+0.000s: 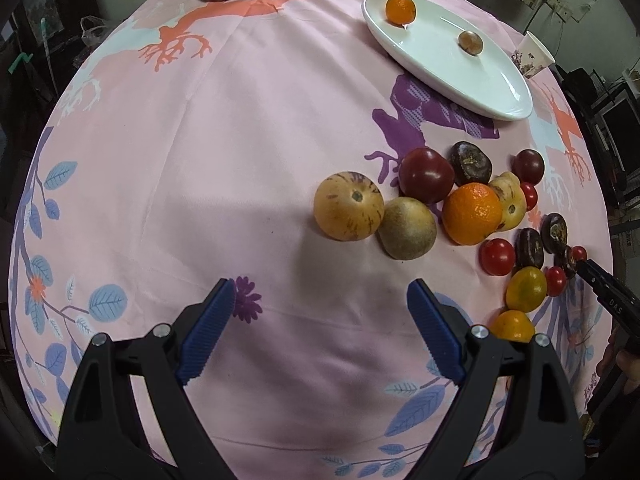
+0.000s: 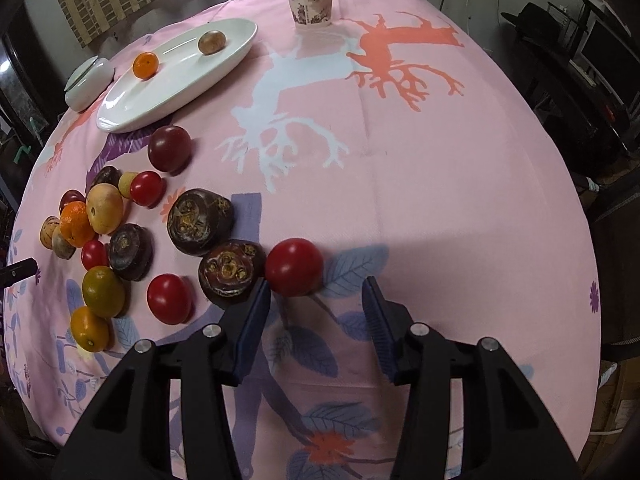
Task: Organize fruits
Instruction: 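Move both grippers back toward the fruit cluster, then grasp the pale pear with the left gripper while the right grasps a red tomato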
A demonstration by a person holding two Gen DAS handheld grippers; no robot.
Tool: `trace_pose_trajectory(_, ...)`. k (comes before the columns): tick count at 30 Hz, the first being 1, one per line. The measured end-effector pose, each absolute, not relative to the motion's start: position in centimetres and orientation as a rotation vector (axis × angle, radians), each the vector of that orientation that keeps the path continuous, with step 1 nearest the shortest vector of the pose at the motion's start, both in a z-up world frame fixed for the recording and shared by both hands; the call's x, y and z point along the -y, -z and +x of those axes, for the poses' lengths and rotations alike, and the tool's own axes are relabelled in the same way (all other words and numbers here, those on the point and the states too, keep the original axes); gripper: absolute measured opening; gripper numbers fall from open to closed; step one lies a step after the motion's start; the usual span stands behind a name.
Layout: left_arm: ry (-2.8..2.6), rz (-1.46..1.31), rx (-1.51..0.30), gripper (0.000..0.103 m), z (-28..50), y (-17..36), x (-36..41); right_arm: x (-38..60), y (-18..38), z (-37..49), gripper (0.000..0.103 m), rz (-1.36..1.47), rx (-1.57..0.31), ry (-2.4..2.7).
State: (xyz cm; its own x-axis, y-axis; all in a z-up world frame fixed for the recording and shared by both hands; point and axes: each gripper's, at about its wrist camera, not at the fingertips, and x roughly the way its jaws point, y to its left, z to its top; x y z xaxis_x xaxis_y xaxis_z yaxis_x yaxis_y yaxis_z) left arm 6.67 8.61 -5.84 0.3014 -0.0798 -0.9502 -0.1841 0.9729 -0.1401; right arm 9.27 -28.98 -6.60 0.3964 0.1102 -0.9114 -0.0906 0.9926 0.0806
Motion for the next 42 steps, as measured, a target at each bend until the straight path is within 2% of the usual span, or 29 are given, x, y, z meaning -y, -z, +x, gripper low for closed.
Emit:
trace_pose_trajectory(3, -0.070, -0.225, -1.268, 0.089, 6.5, 5.9, -8.5, 28.6, 6.7, 10.5, 0.046, 0.024, -1.151, -0.140)
trace_pose_trajectory(5, -0.073, -0.221, -1.262, 0.089, 6.5, 5.8, -8.5, 28.2, 7.0, 11.3, 0.032, 0.018, -1.161, -0.162)
trace_pose_trajectory(21, -0.087, -0.165, -1.217, 0.088, 9.0, 7.1, -9.0, 29.5, 5.8, 11.2, 0.032, 0.091, -1.169, -0.145)
trace_pose_trajectory(24, -0.067, -0.149, -1.225, 0.084, 9.8, 7.6, -8.7, 29.4, 5.7, 11.2, 0.032, 0.097, -1.173, -0.141)
trace_pose_trajectory(27, -0.038, -0.151, -1.219, 0.076, 10.3, 7.7, -8.4, 29.0, 5.5, 11.2, 0.032, 0.093, -1.170, -0.148)
trace_pose_trajectory(28, -0.017, -0.157, -1.211, 0.066, 10.4, 7.7, -8.3, 28.8, 5.3, 11.2, 0.032, 0.089, -1.167, -0.153)
trace_pose_trajectory(29, 0.013, -0.171, -1.213, 0.048, 10.5, 7.7, -8.1, 28.6, 5.2, 11.2, 0.032, 0.086, -1.164, -0.157)
trace_pose_trajectory(30, 0.045, -0.190, -1.222, 0.037, 10.7, 7.7, -7.8, 28.5, 5.0, 11.3, 0.032, 0.086, -1.160, -0.161)
trace_pose_trajectory(38, 0.011, -0.225, -1.184, 0.034, 10.5, 6.7, -8.4, 27.6, 3.8, 11.8, 0.032, 0.081, -1.142, -0.196)
trace_pose_trajectory(41, 0.022, -0.241, -1.146, 0.012, 10.8, 5.1, -9.0, 27.4, 3.1, 12.0, 0.032, 0.081, -1.128, -0.208)
trace_pose_trajectory(42, 0.026, -0.242, -1.140, 0.012, 11.0, 4.8, -9.0, 27.4, 2.9, 12.2, 0.032, 0.083, -1.123, -0.213)
